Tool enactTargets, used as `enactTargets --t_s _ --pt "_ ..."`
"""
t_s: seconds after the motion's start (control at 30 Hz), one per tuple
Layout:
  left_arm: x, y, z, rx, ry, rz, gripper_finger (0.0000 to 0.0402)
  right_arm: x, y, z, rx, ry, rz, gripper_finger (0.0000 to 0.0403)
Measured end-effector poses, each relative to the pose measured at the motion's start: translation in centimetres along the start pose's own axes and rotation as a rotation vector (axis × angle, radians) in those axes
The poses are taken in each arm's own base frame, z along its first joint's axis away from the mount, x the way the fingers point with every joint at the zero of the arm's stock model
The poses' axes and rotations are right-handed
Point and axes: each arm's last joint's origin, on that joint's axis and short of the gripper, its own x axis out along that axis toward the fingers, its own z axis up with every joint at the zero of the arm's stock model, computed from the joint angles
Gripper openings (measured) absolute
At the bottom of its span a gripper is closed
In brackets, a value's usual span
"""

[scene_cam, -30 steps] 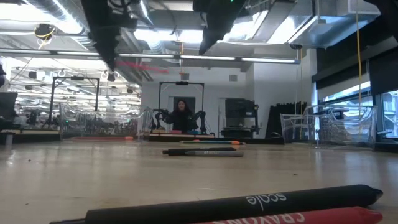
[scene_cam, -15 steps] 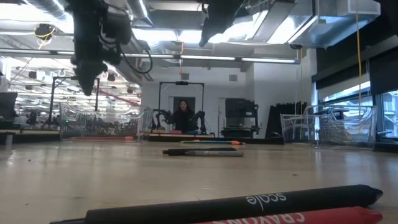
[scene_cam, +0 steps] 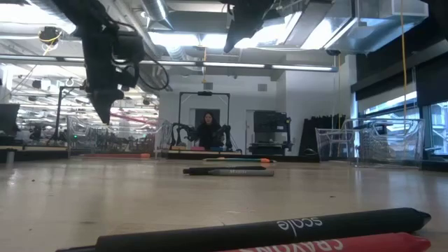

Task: Sort crayons/erasers/pens/pencils in bins
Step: Put the pink pencil into the top left transparent bin, then put the left black pen into the bottom left transparent bin

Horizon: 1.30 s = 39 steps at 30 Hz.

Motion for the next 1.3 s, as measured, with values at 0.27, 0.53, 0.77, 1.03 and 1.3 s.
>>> enactTargets --t_s 0.27,0.53,0.77,1.03,1.3 --pt "1.2 0.4 -0.4 -0.015 -0.014 0.003 0.0007 0.0 0.0 0.0 0.016 -0.001 -0.001 0.0146" --pt "1.3 0.7 0.0 0.01 -0.049 0.029 0.0046 0.0 0.0 0.0 0.016 -0.002 -0.001 0.0146" --pt "1.3 0.7 0.0 -0.004 -0.055 0.031 0.0065 0.0 -0.1 0.0 0.017 -0.002 -0.002 0.0146" --pt "0.7 0.8 0.0 -0.105 -0.07 0.027 0.0062 -0.3 -0.9 -0.5 0.032 0.019 -0.011 0.0145" --pt "-4.5 -0.8 -0.3 -0.126 -0.259 -0.109 0.0062 0.0 -2.4 -2.7 0.043 0.087 0.133 0.0145"
